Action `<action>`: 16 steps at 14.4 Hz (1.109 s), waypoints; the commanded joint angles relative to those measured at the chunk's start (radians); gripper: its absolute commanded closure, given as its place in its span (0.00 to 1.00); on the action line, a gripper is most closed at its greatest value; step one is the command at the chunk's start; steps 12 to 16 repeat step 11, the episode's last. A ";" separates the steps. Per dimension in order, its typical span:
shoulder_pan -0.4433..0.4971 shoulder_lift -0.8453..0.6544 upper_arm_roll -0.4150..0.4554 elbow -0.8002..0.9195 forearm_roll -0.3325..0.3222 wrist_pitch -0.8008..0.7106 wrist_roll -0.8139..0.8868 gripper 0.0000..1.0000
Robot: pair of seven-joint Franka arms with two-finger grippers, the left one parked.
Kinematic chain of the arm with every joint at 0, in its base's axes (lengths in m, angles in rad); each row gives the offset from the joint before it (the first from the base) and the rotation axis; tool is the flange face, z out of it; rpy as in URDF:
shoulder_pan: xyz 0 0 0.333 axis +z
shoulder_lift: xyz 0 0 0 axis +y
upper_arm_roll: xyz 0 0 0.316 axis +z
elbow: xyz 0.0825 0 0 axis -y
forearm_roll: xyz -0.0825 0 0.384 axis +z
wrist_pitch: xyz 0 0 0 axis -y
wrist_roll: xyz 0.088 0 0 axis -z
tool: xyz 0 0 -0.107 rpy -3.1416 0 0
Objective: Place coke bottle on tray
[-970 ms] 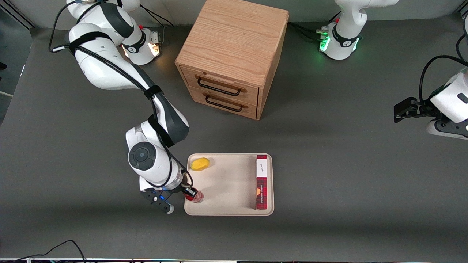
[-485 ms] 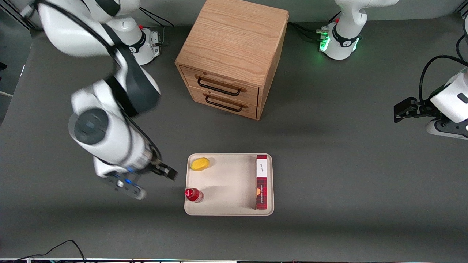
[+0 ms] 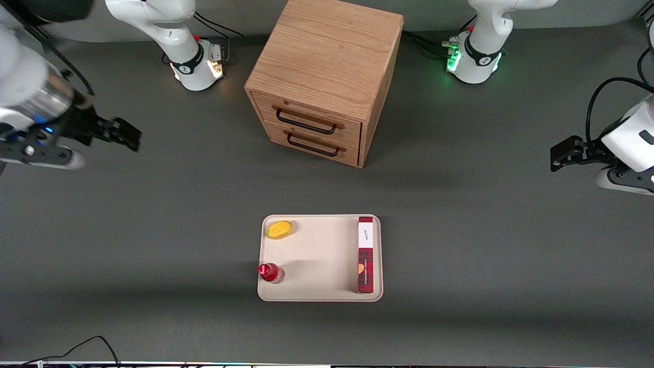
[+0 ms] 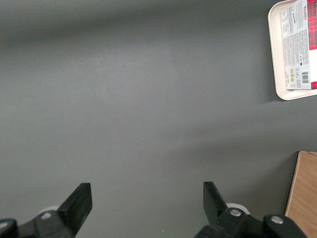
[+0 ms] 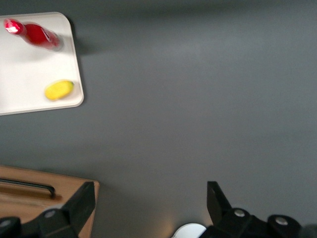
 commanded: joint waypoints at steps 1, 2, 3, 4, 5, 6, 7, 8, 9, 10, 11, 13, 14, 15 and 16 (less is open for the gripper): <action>-0.010 -0.289 -0.136 -0.486 0.077 0.227 -0.156 0.00; -0.010 -0.335 -0.145 -0.593 0.079 0.298 -0.158 0.00; -0.010 -0.378 -0.145 -0.682 0.079 0.367 -0.158 0.00; -0.010 -0.394 -0.145 -0.729 0.079 0.395 -0.156 0.00; -0.008 -0.394 -0.145 -0.729 0.079 0.394 -0.156 0.00; -0.008 -0.391 -0.145 -0.711 0.080 0.390 -0.156 0.00; -0.008 -0.379 -0.147 -0.678 0.083 0.381 -0.140 0.00; -0.008 -0.358 -0.148 -0.635 0.085 0.343 -0.124 0.00; -0.008 -0.316 -0.149 -0.571 0.085 0.311 -0.094 0.00; -0.007 -0.276 -0.149 -0.505 0.085 0.276 -0.078 0.00; -0.008 -0.240 -0.149 -0.446 0.085 0.230 -0.080 0.00; -0.008 -0.240 -0.149 -0.446 0.085 0.230 -0.080 0.00; -0.008 -0.240 -0.149 -0.446 0.085 0.230 -0.080 0.00; -0.008 -0.240 -0.149 -0.446 0.085 0.230 -0.080 0.00; -0.008 -0.240 -0.149 -0.446 0.085 0.230 -0.080 0.00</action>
